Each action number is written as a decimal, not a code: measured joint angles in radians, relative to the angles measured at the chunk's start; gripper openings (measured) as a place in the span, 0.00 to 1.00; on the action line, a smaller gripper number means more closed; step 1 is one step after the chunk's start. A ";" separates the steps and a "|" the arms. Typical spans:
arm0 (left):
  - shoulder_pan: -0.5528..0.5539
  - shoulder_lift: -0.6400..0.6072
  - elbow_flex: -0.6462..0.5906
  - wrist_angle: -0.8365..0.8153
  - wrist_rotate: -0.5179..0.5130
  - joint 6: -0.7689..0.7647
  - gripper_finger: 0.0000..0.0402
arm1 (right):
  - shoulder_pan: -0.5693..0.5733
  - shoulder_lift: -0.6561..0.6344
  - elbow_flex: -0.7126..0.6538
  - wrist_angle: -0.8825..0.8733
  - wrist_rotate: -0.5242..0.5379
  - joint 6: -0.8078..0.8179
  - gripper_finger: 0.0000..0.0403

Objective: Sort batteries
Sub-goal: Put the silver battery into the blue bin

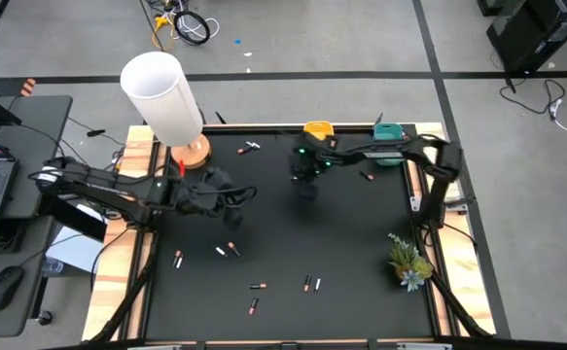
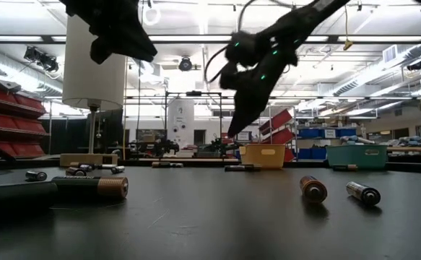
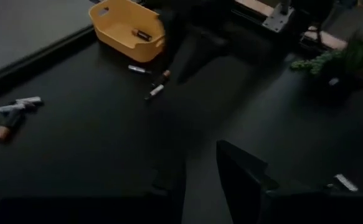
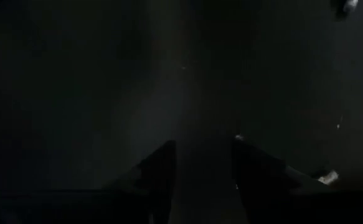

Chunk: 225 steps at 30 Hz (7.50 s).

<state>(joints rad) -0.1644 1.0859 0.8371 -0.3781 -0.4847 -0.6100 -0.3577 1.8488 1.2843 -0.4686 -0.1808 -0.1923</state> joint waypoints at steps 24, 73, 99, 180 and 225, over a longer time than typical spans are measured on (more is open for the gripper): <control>-0.028 0.000 0.000 -0.022 0.000 -0.053 0.25 | -0.031 0.238 0.153 -0.101 0.013 -0.170 0.28; -0.028 0.000 0.000 -0.061 0.003 -0.048 0.25 | 0.012 0.173 -0.011 0.038 0.054 -0.227 0.04; -0.027 0.000 0.000 -0.061 -0.029 0.027 0.25 | 0.021 0.030 -0.017 0.007 0.004 0.008 0.09; 0.365 0.311 0.000 0.075 0.630 0.258 0.25 | 0.251 -0.655 -0.494 0.186 0.288 0.559 0.26; 0.223 0.140 -0.256 0.081 0.391 -0.365 0.25 | 0.177 -0.640 -0.616 0.327 0.236 0.318 0.35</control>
<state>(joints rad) 0.0587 1.2255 0.5812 -0.2966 -0.0935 -0.9752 -0.1802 1.2091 0.6684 -0.1417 0.0555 0.1256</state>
